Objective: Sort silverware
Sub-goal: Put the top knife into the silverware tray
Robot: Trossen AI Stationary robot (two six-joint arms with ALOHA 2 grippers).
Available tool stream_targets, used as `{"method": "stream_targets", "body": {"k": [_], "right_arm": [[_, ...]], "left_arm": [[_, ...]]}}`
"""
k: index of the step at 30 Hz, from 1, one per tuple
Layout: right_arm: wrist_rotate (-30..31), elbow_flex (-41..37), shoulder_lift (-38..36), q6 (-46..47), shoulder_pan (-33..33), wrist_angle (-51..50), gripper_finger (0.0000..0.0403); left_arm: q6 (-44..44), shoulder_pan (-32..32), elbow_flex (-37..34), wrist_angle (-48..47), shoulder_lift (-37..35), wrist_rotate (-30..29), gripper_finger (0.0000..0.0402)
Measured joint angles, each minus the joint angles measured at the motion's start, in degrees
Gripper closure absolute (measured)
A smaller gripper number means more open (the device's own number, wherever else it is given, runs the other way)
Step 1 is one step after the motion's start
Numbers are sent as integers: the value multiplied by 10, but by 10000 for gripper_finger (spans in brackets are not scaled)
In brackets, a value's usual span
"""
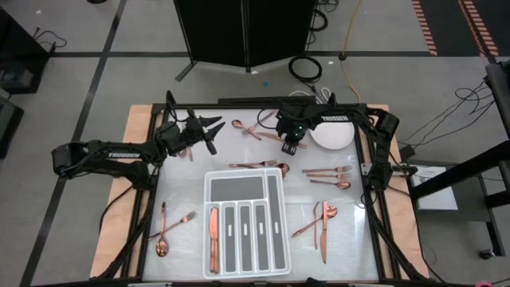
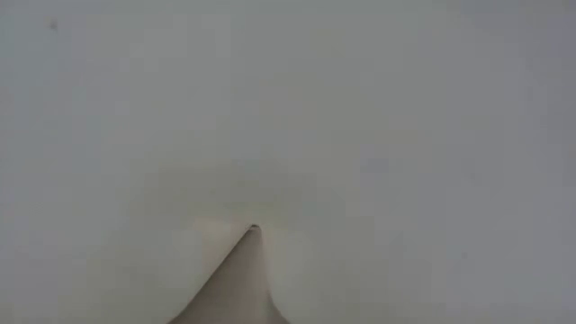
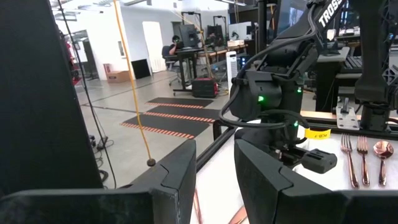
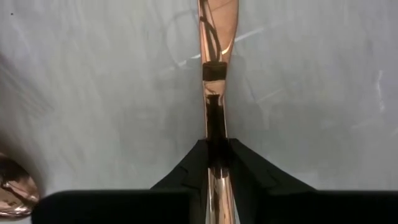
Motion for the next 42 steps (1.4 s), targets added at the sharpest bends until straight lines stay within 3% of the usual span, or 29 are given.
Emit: {"method": "stream_targets", "body": {"k": [21,30,36,42], "right_arm": [[-6,-7,-120,54,2,-54,373],[-146,-6,-157,-7,54,-59,376],[-198,-6,-158,-9,104,-37,376],[-258,-6,-165,-7,132,7,376]], "left_arm": [[0,0,0,0,0,0,290],[0,0,0,0,0,0,290],[0,0,0,-1,0,3,290],[-7,0,0,38,-12,90,290]]}}
